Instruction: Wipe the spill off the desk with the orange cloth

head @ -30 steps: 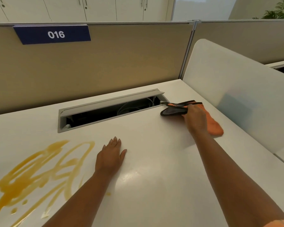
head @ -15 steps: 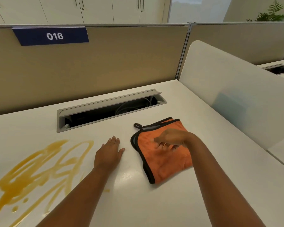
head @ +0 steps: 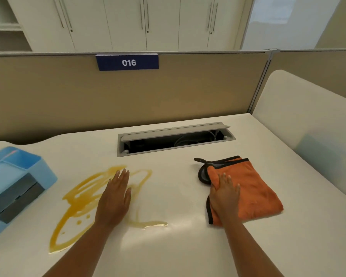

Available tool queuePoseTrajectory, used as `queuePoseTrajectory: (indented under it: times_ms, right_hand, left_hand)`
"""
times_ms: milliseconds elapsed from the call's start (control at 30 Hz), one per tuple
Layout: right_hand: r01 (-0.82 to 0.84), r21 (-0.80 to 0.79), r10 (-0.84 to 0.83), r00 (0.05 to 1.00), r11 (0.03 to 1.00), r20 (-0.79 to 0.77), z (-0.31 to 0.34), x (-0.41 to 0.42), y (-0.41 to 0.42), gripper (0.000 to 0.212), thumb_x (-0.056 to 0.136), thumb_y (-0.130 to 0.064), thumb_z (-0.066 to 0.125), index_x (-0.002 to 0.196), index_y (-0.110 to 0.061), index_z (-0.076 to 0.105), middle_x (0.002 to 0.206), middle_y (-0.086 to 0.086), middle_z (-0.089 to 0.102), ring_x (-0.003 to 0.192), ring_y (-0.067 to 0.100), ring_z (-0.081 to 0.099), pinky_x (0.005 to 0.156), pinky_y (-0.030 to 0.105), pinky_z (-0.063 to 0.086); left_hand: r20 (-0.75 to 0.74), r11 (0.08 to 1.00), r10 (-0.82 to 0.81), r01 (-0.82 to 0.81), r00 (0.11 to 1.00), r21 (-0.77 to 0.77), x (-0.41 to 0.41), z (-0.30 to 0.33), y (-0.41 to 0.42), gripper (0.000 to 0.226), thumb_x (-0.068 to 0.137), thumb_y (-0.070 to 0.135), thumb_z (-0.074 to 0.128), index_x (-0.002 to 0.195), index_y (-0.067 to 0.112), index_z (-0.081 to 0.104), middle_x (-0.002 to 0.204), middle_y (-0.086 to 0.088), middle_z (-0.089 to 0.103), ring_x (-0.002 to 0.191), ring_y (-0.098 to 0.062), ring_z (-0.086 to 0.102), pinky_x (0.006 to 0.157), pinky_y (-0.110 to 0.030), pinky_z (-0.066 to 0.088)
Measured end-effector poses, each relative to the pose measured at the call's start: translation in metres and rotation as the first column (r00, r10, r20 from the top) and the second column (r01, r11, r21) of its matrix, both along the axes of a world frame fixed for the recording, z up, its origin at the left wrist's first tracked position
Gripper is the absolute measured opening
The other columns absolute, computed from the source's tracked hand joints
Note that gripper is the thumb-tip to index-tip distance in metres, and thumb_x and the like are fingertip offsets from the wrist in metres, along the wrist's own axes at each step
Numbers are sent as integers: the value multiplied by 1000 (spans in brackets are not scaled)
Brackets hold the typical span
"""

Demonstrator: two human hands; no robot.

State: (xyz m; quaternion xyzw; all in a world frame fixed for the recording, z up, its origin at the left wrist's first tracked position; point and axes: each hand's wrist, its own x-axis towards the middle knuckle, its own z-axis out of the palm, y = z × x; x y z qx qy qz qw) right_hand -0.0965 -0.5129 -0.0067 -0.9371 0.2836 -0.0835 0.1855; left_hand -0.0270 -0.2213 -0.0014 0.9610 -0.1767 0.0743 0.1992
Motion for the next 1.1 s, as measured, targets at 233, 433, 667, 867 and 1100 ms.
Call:
queuePoseTrajectory:
  times_ms: [233,433,667,867,1100]
  right_hand:
    - [-84,733,-218,926,675,307,58,-16,-6,43,94,-8,45,136,-9,39,116,10,53,90,22,53,80,30,40]
    - [-221,789,190,972,572,135,99,-38,27,25,92,-14,47,116,-18,53,87,-1,60,76,12,54,61,13,44]
    - [-268,761,548,826,590,-134,85,-82,88,39,80,-26,63,115,-8,61,125,11,58,121,28,50,109,40,33]
    - [-193,539,145,981,820,130,64,-65,97,57,78,-67,47,108,-21,64,116,5,64,121,29,52,104,49,41]
    - [-120,14,121,974,993,-194,1,-57,150,111,60,-90,25,145,-28,-9,155,20,-14,143,32,-17,107,65,-11]
  left_hand:
    - [-75,937,337,-342,938,-71,-35,10,112,60,87,31,29,141,7,23,142,-21,41,134,-34,34,112,-47,22]
    - [-160,870,462,-481,872,-112,-67,11,148,54,93,19,37,142,8,18,146,-22,33,135,-40,29,112,-51,19]
    - [-239,863,473,-501,848,-69,-77,-4,181,54,94,24,33,142,6,16,148,-21,28,138,-36,25,115,-49,12]
    - [-226,888,450,-460,864,10,-76,1,196,52,95,25,31,142,9,17,150,-17,26,138,-34,24,113,-47,19]
    - [-215,897,438,-440,873,40,-67,-5,209,50,95,20,32,142,6,18,149,-18,27,138,-33,26,112,-46,24]
